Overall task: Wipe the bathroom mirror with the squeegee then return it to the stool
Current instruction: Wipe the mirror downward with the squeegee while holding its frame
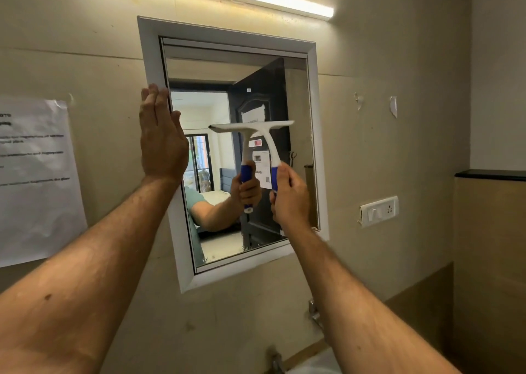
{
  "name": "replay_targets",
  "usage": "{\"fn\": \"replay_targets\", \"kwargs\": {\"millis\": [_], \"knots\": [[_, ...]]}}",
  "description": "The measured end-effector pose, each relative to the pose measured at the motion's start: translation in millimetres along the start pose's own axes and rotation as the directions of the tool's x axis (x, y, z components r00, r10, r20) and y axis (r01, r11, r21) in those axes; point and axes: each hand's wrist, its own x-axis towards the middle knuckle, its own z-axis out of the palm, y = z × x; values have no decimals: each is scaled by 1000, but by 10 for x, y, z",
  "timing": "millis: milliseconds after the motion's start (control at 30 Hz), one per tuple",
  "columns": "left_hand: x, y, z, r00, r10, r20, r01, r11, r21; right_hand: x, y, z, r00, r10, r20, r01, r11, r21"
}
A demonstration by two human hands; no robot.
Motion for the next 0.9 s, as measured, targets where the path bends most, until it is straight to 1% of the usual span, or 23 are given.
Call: {"fn": "replay_targets", "kwargs": {"millis": [67,167,233,300,433,533,600,733,833,900], "knots": [[-1,11,19,1000,-3,2,3,1000,0,-3,37,35,1000,2,3,-2,1000,-7],[-15,13,41,1000,-2,7,2,1000,-2,-233,323,-64,999,34,-14,-35,999,-35],[3,5,44,1000,-7,2,7,1000,2,-394,538,-158,1000,15,-17,-17,997,-81],[29,2,37,1000,-12,1,12,1000,6,-435,610,-186,1000,-15,-16,13,995,-96],[-2,-1,4,1000,-11,11,11,1000,-8,-320,311,-67,999,-52,5,53,990,-133],[-10,-7,-6,1000,-6,15,6,1000,-13,-206,83,53,999,-16,38,19,996,-90],[-2,1,1,1000,-6,11,6,1000,-22,-216,66,62,999,-8,51,12,997,-82],[26,7,9,1000,-11,-1,11,998,-63,-456,434,-62,999,13,36,-10,997,-78],[40,-16,2,1000,-17,-16,15,995,-96,-654,771,-130,999,21,28,-18,994,-110],[31,-41,-16,999,-30,-15,28,991,-128,-685,800,-116,999,25,22,-22,993,-113]]}}
